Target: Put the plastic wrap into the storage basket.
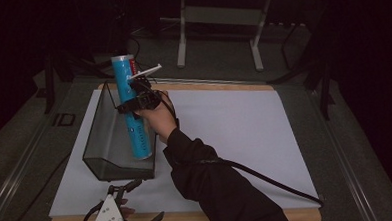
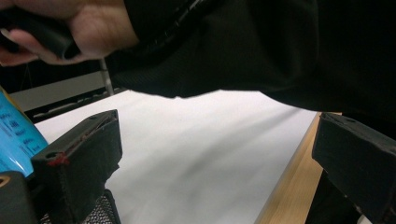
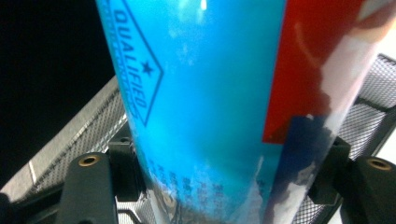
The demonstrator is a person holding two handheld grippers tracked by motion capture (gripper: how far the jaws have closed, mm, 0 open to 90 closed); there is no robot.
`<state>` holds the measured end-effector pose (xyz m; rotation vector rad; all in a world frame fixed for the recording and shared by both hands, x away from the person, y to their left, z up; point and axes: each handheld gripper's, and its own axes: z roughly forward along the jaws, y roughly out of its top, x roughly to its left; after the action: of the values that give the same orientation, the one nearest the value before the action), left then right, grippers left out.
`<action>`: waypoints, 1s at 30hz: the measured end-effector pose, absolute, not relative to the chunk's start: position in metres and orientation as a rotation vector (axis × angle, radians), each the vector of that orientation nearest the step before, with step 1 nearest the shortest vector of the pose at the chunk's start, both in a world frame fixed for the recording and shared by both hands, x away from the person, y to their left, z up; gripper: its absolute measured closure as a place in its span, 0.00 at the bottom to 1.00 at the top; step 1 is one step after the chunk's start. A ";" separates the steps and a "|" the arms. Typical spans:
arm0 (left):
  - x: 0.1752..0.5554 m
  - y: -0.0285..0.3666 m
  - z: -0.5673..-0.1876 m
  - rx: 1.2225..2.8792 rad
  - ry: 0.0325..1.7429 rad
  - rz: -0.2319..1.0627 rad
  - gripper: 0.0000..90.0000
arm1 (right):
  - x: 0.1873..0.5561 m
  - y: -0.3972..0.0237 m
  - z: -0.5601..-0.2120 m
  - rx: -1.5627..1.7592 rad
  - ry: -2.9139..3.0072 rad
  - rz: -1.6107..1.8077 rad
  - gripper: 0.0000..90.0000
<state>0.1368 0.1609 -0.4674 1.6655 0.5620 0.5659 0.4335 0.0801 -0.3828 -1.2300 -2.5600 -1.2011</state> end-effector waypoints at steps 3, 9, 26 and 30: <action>0.136 0.161 -0.467 1.663 0.558 0.560 0.03 | 0.433 0.082 -0.391 -1.247 -2.541 -1.161 0.35; 0.136 0.161 -0.467 1.664 0.552 0.565 0.03 | 0.432 0.083 -0.405 -1.302 -2.499 -1.046 0.35; 0.136 0.162 -0.467 1.659 0.548 0.563 0.03 | 0.422 0.092 -0.435 -1.621 -2.503 -1.207 0.35; 0.136 0.161 -0.467 1.663 0.545 0.559 0.03 | 0.433 0.088 -0.444 -1.697 -2.431 -1.187 0.35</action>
<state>0.1361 0.1613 -0.4669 1.6627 0.5448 0.5594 0.4325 0.0876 -0.4436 -1.6974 -2.4309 -1.1872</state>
